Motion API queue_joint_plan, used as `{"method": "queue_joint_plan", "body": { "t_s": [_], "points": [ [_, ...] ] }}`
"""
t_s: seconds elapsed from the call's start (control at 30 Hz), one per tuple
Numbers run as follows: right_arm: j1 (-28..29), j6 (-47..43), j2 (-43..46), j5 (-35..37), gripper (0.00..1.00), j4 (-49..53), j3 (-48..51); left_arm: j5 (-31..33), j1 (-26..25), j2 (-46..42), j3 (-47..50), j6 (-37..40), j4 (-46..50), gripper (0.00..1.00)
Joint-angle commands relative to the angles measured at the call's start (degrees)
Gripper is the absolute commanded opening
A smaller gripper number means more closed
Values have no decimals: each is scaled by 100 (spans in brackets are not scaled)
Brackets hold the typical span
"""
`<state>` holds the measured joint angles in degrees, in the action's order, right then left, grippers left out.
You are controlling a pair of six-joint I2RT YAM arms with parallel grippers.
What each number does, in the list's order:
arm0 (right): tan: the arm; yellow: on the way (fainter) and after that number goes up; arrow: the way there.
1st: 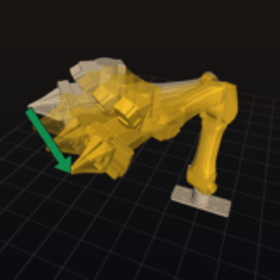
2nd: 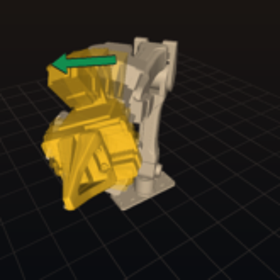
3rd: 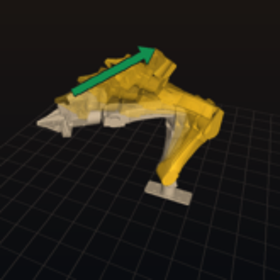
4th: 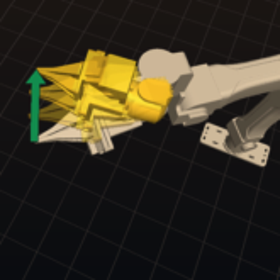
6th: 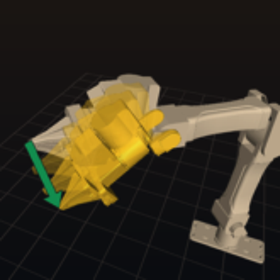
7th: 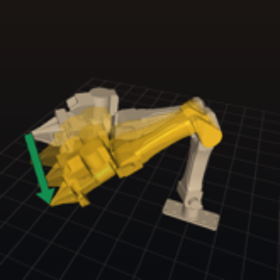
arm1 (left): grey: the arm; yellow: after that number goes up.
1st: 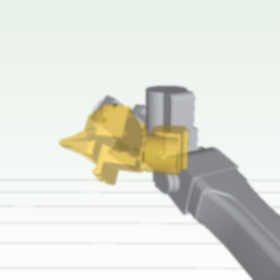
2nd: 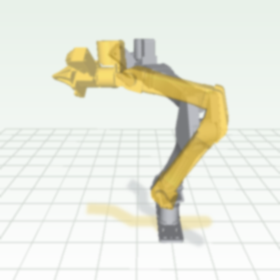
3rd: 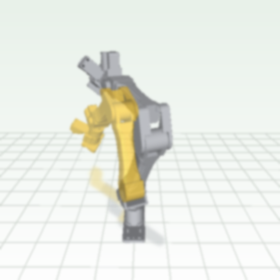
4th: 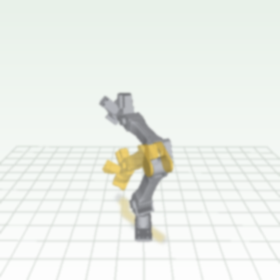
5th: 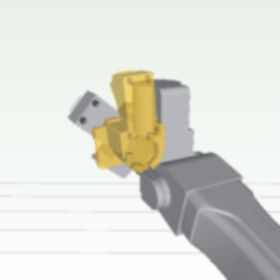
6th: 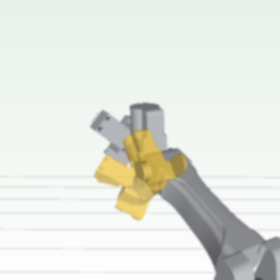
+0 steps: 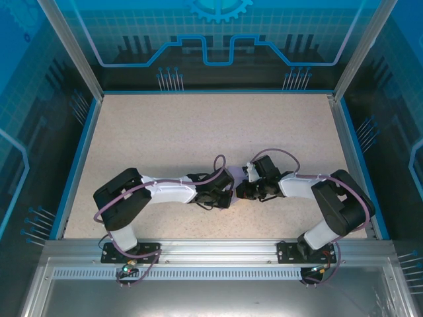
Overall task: Fold a paper plane with a square sheet of paper (pick it up from the middle)
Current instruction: Third fold the triangle at the center of the table.
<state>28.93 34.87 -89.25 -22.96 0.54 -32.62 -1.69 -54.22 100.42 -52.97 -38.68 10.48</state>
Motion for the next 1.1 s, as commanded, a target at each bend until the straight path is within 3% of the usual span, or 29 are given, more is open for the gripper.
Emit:
{"method": "queue_joint_plan", "body": {
  "t_s": [0.0,0.3,0.43,1.07],
  "points": [
    [3,-10,-250,383,8,1063,230,-68,-158,124,164,39,143,4],
    [23,105,-151,215,14,1001,131,172,-304,245,313,75,232,3],
    [51,287,65,69,23,986,103,221,-317,348,407,88,179,2],
    [120,1589,783,-126,11,230,398,172,-318,267,639,147,-43,2]
  ]
}}
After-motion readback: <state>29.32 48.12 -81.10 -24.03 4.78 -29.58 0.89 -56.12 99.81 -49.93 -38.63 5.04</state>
